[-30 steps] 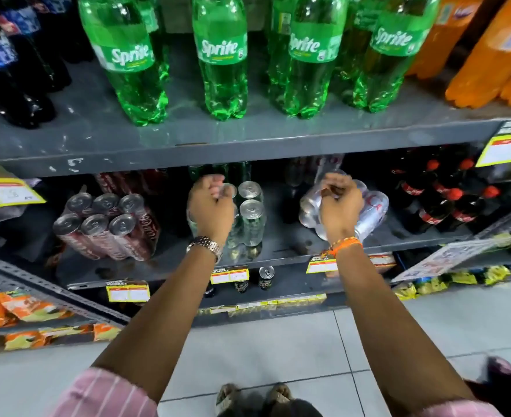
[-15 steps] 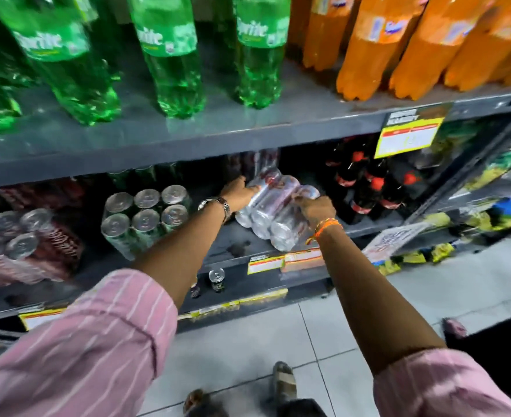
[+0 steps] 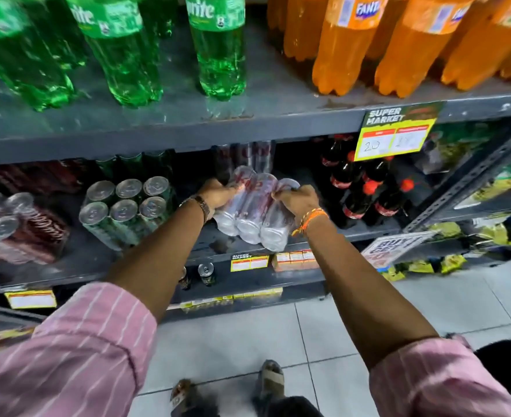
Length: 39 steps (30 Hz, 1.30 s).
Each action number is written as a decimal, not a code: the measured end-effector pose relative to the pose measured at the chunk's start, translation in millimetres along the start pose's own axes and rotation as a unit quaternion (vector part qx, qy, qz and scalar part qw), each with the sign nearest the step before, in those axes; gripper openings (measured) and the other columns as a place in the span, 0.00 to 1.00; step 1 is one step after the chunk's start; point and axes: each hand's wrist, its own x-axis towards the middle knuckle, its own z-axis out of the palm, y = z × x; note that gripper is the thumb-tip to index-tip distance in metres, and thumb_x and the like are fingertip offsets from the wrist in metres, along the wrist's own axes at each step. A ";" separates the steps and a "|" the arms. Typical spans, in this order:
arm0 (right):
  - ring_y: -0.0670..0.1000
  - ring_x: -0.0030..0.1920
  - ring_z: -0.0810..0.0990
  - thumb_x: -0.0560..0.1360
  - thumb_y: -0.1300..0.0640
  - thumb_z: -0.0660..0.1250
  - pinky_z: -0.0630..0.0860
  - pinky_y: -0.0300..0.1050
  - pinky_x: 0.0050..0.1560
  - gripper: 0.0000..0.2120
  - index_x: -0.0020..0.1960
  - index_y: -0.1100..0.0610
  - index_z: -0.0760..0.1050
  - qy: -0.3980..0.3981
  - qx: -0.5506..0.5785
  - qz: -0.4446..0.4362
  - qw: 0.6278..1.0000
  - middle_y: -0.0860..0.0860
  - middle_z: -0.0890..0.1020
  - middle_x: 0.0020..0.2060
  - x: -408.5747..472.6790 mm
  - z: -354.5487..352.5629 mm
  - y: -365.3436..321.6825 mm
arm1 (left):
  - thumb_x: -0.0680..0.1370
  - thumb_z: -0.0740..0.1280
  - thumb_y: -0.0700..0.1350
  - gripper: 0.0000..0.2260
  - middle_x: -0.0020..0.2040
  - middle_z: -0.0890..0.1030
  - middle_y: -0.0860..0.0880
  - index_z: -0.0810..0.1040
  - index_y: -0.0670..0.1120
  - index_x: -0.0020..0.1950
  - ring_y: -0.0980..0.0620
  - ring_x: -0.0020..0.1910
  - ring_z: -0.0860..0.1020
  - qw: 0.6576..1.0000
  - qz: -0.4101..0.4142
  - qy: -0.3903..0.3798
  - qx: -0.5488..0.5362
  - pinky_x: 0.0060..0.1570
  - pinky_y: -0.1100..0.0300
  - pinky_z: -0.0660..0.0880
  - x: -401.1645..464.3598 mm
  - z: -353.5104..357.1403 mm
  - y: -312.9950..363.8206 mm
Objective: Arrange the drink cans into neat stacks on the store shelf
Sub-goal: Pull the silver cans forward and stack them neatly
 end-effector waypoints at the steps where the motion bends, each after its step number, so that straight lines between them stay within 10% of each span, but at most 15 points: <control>1: 0.48 0.38 0.78 0.66 0.57 0.75 0.78 0.39 0.43 0.10 0.42 0.62 0.81 0.006 -0.005 -0.009 1.000 0.49 0.80 0.35 1.4 0.6 -1.4 | 0.72 0.73 0.50 0.13 0.36 0.80 0.46 0.76 0.45 0.32 0.52 0.32 0.77 1.000 0.002 0.004 -0.021 0.33 0.63 0.73 -4.4 -3.1 -1.1; 6: 0.53 0.45 0.87 0.64 0.56 0.78 0.85 0.51 0.50 0.15 0.47 0.62 0.83 0.016 -0.046 -0.068 0.996 0.54 0.87 0.45 3.8 -3.4 -17.7 | 0.71 0.74 0.42 0.05 0.47 0.83 0.43 0.80 0.43 0.41 0.49 0.42 0.81 0.993 0.053 -0.002 -0.103 0.42 0.59 0.79 -18.6 -14.1 3.2; 11: 0.50 0.54 0.80 0.63 0.57 0.80 0.77 0.42 0.56 0.30 0.61 0.59 0.71 0.035 -0.097 -0.220 0.970 0.52 0.82 0.55 -1.7 -13.3 -20.3 | 0.68 0.76 0.39 0.20 0.51 0.82 0.46 0.77 0.42 0.58 0.50 0.49 0.81 0.991 0.106 0.046 -0.071 0.48 0.57 0.79 -24.9 -11.4 -7.5; 14: 0.47 0.54 0.78 0.62 0.61 0.80 0.73 0.33 0.54 0.32 0.60 0.52 0.68 0.016 -0.065 -0.275 0.959 0.48 0.79 0.55 -5.5 -16.6 -3.8 | 0.65 0.78 0.41 0.25 0.51 0.81 0.49 0.73 0.47 0.58 0.47 0.52 0.81 0.986 0.144 0.078 -0.038 0.54 0.52 0.79 -34.6 0.2 -27.0; 18: 0.46 0.51 0.79 0.66 0.63 0.75 0.79 0.48 0.57 0.26 0.57 0.45 0.69 -0.013 -0.018 -0.281 0.959 0.43 0.79 0.50 -10.3 -16.4 31.1 | 0.62 0.78 0.43 0.26 0.49 0.82 0.54 0.69 0.56 0.52 0.49 0.50 0.83 0.978 0.176 0.110 -0.012 0.50 0.54 0.80 -46.5 20.5 -57.4; 27: 0.46 0.55 0.80 0.61 0.64 0.78 0.74 0.26 0.53 0.35 0.63 0.51 0.68 0.007 -0.029 -0.284 0.958 0.49 0.80 0.56 -14.2 -17.0 40.8 | 0.62 0.76 0.42 0.25 0.49 0.81 0.53 0.68 0.53 0.54 0.51 0.49 0.80 0.984 0.133 0.114 -0.010 0.46 0.60 0.77 -49.2 28.2 -57.5; 31: 0.41 0.53 0.79 0.60 0.58 0.81 0.70 0.21 0.52 0.37 0.64 0.50 0.67 0.013 -0.037 -0.265 0.963 0.45 0.79 0.55 -20.4 -26.8 38.5 | 0.61 0.65 0.42 0.32 0.53 0.77 0.49 0.69 0.43 0.65 0.52 0.52 0.76 0.978 0.064 0.055 -0.191 0.50 0.57 0.75 -39.7 10.4 -29.6; 35: 0.51 0.58 0.80 0.66 0.54 0.78 0.77 0.46 0.63 0.29 0.62 0.55 0.69 0.078 0.018 -0.267 0.960 0.53 0.80 0.57 -38.7 -17.7 41.7 | 0.66 0.62 0.50 0.16 0.52 0.81 0.42 0.79 0.43 0.49 0.44 0.52 0.77 0.977 0.018 0.104 -0.186 0.64 0.45 0.71 -22.5 -5.0 -8.8; 39: 0.60 0.63 0.76 0.73 0.56 0.73 0.71 0.61 0.67 0.24 0.64 0.61 0.68 0.104 0.021 -0.250 0.962 0.58 0.76 0.61 -53.5 3.9 39.6 | 0.75 0.64 0.42 0.15 0.55 0.79 0.43 0.77 0.41 0.60 0.47 0.56 0.76 0.979 0.058 0.078 -0.177 0.62 0.55 0.70 -4.4 -6.6 12.0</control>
